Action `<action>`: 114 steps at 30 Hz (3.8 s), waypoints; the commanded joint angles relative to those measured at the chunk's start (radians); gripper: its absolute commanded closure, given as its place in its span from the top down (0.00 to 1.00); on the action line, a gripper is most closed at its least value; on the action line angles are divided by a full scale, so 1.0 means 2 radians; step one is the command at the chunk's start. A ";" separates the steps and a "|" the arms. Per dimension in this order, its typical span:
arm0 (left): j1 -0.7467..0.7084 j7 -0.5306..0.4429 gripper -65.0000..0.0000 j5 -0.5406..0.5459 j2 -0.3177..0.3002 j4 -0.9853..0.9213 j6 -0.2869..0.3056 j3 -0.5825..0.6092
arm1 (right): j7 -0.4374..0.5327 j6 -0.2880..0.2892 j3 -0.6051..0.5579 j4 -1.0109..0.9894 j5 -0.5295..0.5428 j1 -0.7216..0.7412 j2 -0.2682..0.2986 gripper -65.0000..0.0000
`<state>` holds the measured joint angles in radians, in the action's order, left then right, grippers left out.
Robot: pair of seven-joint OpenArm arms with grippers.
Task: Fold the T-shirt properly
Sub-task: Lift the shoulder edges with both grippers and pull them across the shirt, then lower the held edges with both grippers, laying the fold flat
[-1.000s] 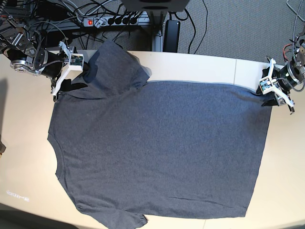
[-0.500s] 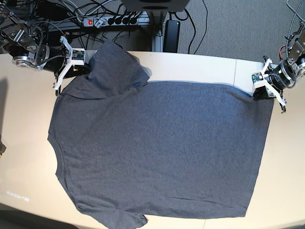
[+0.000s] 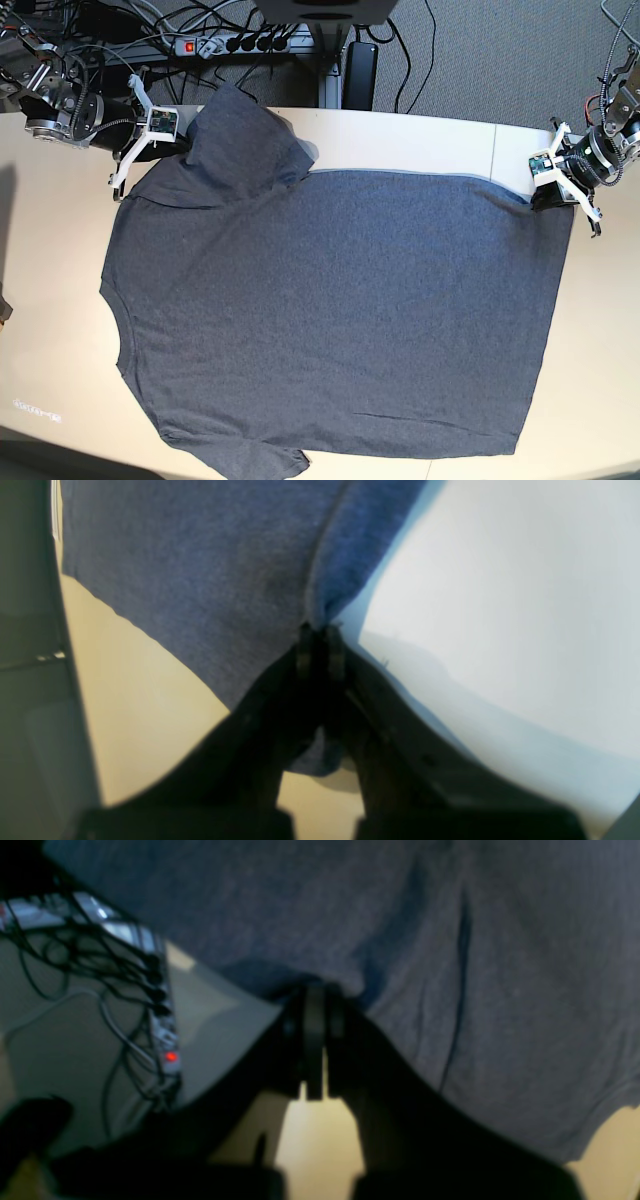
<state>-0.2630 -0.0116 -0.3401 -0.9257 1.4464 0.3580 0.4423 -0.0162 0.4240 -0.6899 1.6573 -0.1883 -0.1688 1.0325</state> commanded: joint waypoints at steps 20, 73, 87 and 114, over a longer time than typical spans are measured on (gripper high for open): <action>-0.008 -0.005 0.00 0.120 -0.002 0.044 0.119 -0.127 | -0.027 0.031 0.138 0.043 0.121 -0.002 0.006 0.00; 0.161 0.009 0.00 0.163 0.028 -0.080 0.115 -0.122 | -0.031 0.048 0.094 -0.046 0.130 0.204 -0.002 0.00; 0.163 0.019 0.00 0.183 0.032 -0.085 0.117 -0.122 | -0.129 0.054 0.049 0.032 0.209 0.219 -0.018 0.51; 0.163 0.035 0.00 0.231 0.032 -0.085 0.119 -0.122 | -0.107 0.055 -0.002 0.043 0.003 0.089 -0.017 0.54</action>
<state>0.0448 0.0708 0.1123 -0.8341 1.2667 0.5911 0.2085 -0.2295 0.4667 -0.6991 1.7355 -0.1822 0.0002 0.9806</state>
